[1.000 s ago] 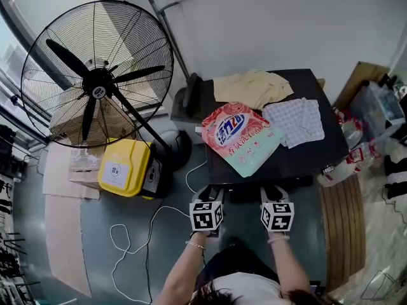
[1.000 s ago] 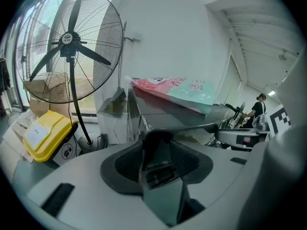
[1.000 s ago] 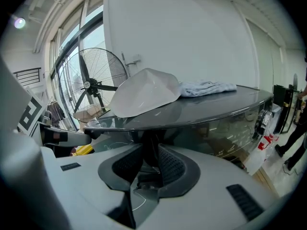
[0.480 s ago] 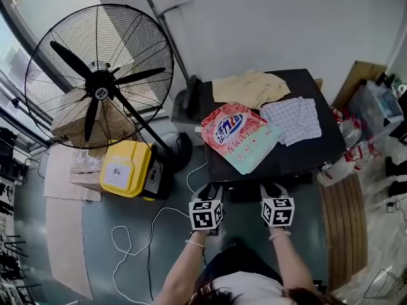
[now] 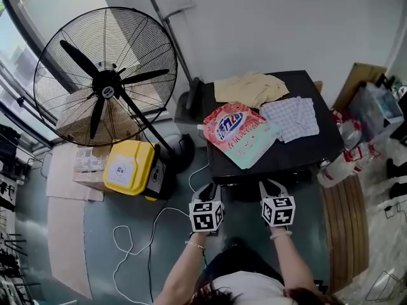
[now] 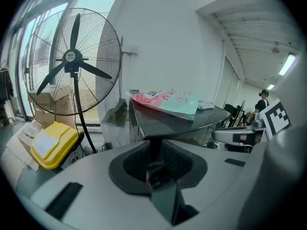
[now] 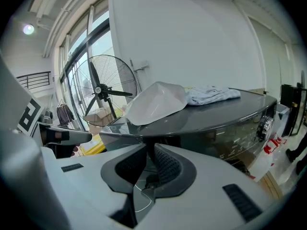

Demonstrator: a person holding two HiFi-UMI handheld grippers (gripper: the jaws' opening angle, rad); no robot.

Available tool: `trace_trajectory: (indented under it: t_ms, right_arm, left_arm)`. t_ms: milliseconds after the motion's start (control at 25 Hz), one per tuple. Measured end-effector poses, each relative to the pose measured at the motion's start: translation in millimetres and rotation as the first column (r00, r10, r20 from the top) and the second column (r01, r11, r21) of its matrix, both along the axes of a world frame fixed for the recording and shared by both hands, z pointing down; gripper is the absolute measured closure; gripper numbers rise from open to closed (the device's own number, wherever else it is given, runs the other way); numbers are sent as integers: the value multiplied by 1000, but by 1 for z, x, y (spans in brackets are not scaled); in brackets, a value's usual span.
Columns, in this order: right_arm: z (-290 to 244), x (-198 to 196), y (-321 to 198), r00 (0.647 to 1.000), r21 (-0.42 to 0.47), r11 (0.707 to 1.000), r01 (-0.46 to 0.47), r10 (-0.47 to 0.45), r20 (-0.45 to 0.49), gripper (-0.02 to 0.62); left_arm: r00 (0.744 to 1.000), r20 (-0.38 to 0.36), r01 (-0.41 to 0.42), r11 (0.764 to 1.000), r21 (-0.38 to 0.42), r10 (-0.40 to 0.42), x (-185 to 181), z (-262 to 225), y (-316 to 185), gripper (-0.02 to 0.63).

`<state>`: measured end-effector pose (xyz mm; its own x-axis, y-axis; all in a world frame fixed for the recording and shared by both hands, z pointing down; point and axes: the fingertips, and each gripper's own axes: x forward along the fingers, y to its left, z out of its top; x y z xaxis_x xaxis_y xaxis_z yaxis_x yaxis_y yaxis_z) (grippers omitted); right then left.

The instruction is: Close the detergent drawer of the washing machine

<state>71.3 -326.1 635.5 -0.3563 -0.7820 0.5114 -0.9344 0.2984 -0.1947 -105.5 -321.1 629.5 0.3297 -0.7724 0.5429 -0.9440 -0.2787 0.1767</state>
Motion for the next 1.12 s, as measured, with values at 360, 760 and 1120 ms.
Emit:
trace_trajectory:
  t_ms: [360,760,1120]
  right_arm:
    - [-35,-3,28,998,88,994,61,-60,-9,551]
    - [-85,-9,67,992,208,970,128,-126,-23,566]
    - [-129,-7,102,983,314,935,164,-181,26,568]
  left_arm:
    - [999,45,-6,998,68,3,7,-25,35,580]
    - [998,63,-22,986,166,12,15,-72,77,588]
    - [997,77,0,972,236,-19,21,-111,115,588]
